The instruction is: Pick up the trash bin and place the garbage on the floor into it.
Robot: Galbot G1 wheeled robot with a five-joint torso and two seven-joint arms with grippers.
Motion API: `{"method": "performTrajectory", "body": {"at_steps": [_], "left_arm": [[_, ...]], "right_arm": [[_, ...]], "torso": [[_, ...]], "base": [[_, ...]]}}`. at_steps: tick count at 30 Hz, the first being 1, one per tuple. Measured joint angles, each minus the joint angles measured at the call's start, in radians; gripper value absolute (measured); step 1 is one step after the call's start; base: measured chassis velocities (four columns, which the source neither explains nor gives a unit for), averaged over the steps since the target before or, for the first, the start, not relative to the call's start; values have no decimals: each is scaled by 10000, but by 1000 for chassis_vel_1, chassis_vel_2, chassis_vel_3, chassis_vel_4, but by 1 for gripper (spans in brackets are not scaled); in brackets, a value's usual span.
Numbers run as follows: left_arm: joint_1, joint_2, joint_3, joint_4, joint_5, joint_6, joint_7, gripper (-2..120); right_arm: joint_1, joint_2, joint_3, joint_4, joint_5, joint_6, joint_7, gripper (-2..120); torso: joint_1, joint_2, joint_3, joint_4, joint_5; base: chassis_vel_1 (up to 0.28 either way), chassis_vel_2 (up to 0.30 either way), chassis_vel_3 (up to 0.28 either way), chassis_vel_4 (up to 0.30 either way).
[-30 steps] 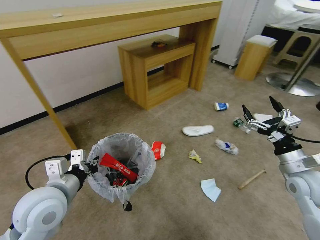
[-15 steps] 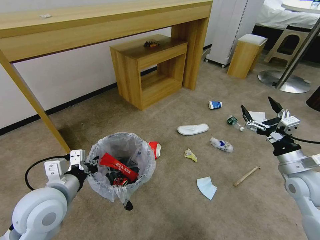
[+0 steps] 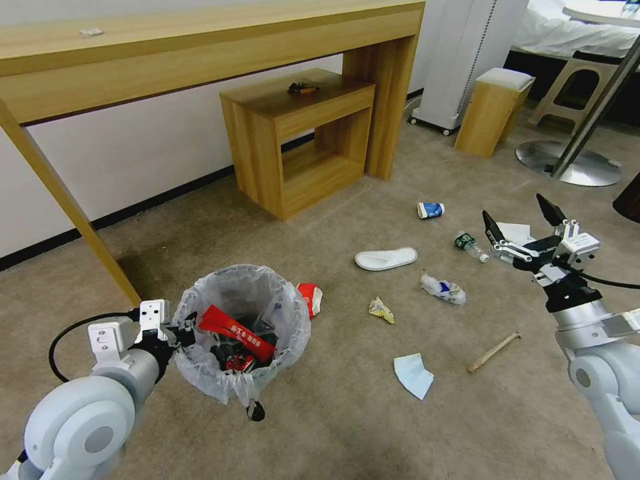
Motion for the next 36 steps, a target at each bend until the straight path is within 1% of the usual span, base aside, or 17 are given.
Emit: {"method": "performTrajectory", "body": {"at_steps": [5, 19, 36], "left_arm": [[-20, 52, -1, 78, 84, -60, 14, 0], [-2, 106, -103, 163, 60, -67, -186, 0], [86, 153, -394, 111, -57, -52, -197, 0]], "right_arm": [[44, 28, -35, 10, -4, -178, -18, 100], [96, 16, -61, -55, -8, -174, -66, 100], [102, 5, -3, -70, -6, -91, -187, 100]], "torso": [[0, 0, 0, 0, 0], [0, 0, 0, -1, 0], [2, 0, 0, 1, 0]], "base": [[0, 0, 0, 0], [0, 0, 0, 0], [-70, 64, 68, -66]]}}
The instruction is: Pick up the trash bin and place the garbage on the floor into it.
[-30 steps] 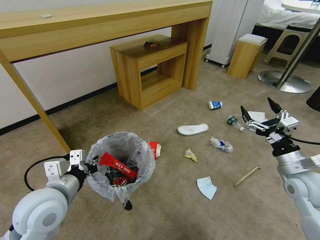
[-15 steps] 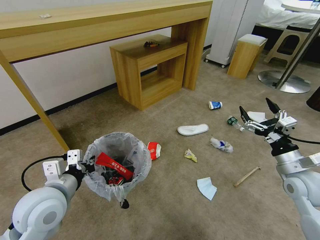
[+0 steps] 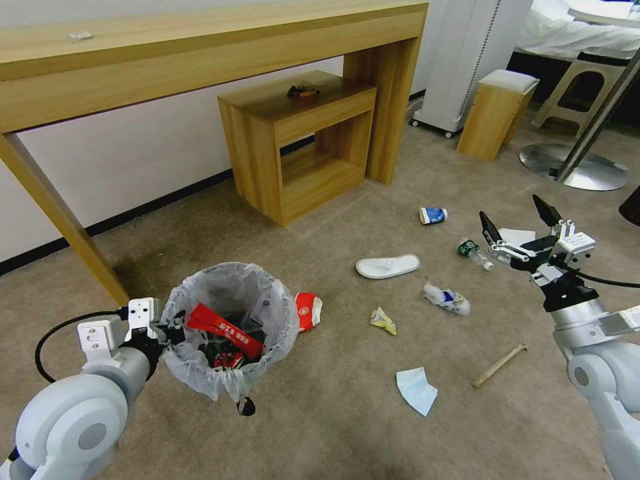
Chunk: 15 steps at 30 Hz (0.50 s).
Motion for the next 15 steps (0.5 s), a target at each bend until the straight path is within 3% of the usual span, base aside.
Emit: {"method": "performTrajectory", "body": {"at_steps": [15], "left_arm": [[34, -48, 22, -99, -19, 2, 28, 0]], "right_arm": [[-100, -2, 43, 85, 12, 63, 36, 100]], "torso": [[1, 0, 2, 0, -3]], "base": [[-91, 96, 101, -101]]}}
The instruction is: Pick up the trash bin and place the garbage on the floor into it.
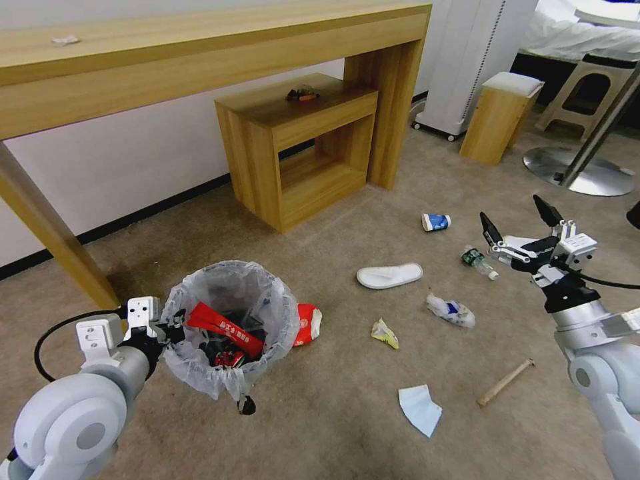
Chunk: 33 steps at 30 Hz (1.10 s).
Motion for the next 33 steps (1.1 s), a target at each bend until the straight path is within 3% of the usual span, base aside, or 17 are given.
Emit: {"method": "performTrajectory", "body": {"at_steps": [8, 16, 23, 28, 33], "left_arm": [[83, -13, -24, -118, 13, 5, 1, 0], [99, -37, -31, -181, 21, 6, 4, 0], [119, -65, -66, -250, 21, 9, 15, 0], [136, -87, -78, -267, 22, 9, 24, 0], [147, -97, -86, -286, 22, 9, 26, 0]], "right_arm": [[-376, -226, -157, 190, -324, -231, 476, 100], [-845, -1115, -503, 126, -991, -1619, -62, 100], [-1092, -1984, -1220, -170, -1129, -3377, -2024, 100], [-1024, -2158, -1702, -405, -1815, -4116, -3133, 100], [-1030, -2223, -1908, -758, -2980, -4195, -3942, 100]], "torso": [[-3, 0, -2, -2, 4], [-3, 0, -2, -2, 1], [-3, 0, -2, -1, 3], [-3, 0, -2, -1, 3], [-3, 0, -2, -1, 2]], "base": [[-29, 34, 14, -30], [0, 0, 0, 0], [0, 0, 0, 0], [0, 0, 0, 0], [0, 0, 0, 0]]}}
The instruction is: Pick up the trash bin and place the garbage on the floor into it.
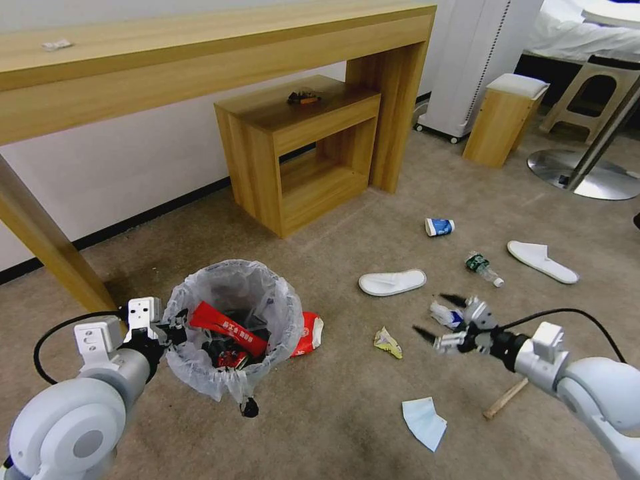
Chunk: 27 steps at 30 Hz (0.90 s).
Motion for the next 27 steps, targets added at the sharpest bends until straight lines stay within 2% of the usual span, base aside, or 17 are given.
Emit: {"method": "performTrajectory", "body": {"at_steps": [6, 15, 27], "left_arm": [[27, -75, 37, -1, 46, 0, 8, 0], [6, -15, 35, 0, 61, -8, 29, 0], [10, 1, 36, -1, 57, -30, 67, 0]], "right_arm": [[-74, -15, -266, -630, -1156, 162, -237, 100], [-150, 23, -385, -1311, -1622, 470, -347, 100], [-37, 122, -425, -2339, -2331, 1168, -1793, 100]], "torso": [[0, 0, 0, 0, 0], [0, 0, 1, 0, 1], [1, 1, 1, 0, 1]], "base": [[0, 0, 0, 0], [0, 0, 0, 0], [0, 0, 0, 0]]}}
